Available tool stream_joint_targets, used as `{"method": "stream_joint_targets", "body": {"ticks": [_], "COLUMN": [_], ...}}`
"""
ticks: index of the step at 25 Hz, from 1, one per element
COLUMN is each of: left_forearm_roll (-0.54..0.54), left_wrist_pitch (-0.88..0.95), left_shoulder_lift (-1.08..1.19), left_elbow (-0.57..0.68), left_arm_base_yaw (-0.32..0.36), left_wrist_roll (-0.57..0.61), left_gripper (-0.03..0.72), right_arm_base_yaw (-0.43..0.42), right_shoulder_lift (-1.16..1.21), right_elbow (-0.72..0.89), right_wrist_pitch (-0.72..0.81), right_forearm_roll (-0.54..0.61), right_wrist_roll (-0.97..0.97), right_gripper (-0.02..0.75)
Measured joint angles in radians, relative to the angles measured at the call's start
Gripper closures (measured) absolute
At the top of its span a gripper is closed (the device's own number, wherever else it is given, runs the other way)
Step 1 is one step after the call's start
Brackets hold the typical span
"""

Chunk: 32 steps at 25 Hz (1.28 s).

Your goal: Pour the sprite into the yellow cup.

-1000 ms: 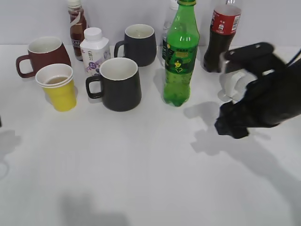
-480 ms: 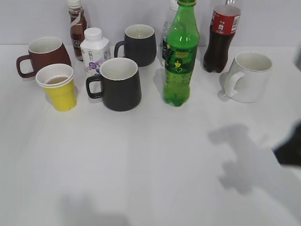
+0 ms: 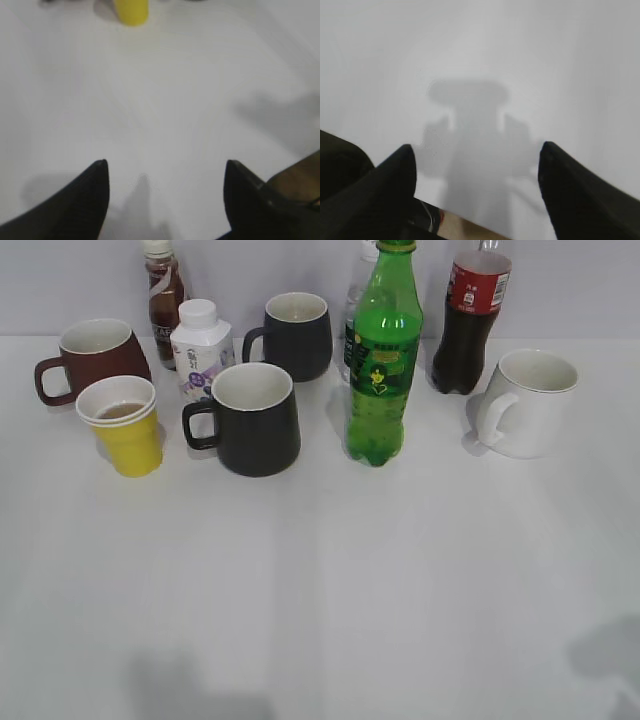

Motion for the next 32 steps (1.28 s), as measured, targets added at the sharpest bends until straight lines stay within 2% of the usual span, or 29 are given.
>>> {"method": "stream_joint_targets", "body": {"ticks": [8, 12, 25, 28, 30, 32], "left_forearm_roll": [-0.016, -0.018, -0.010, -0.010, -0.010, -0.009], "left_wrist_pitch": [-0.095, -0.098, -0.101, -0.101, -0.101, -0.101], "left_shoulder_lift": [-0.029, -0.029, -0.029, -0.033, -0.045, -0.059], "left_elbow": [0.044, 0.044, 0.044, 0.044, 0.044, 0.044], "left_arm_base_yaw": [-0.001, -0.001, 0.001, 0.075, 0.181, 0.292], "left_wrist_roll": [0.042, 0.046, 0.048, 0.048, 0.048, 0.048], "left_gripper": [0.170, 0.188, 0.245, 0.256, 0.260, 0.262], "right_arm_base_yaw": [0.000, 0.000, 0.000, 0.000, -0.005, -0.045], "right_shoulder_lift": [-0.256, -0.265, -0.266, -0.266, -0.266, -0.266], "right_elbow": [0.028, 0.067, 0.073, 0.073, 0.073, 0.073], "right_wrist_pitch": [-0.009, -0.077, -0.095, -0.097, -0.097, -0.097], "right_forearm_roll": [0.122, 0.122, 0.122, 0.122, 0.122, 0.122], "right_wrist_roll": [-0.061, -0.079, -0.082, -0.083, -0.083, -0.083], "right_gripper": [0.174, 0.174, 0.174, 0.174, 0.174, 0.174]}}
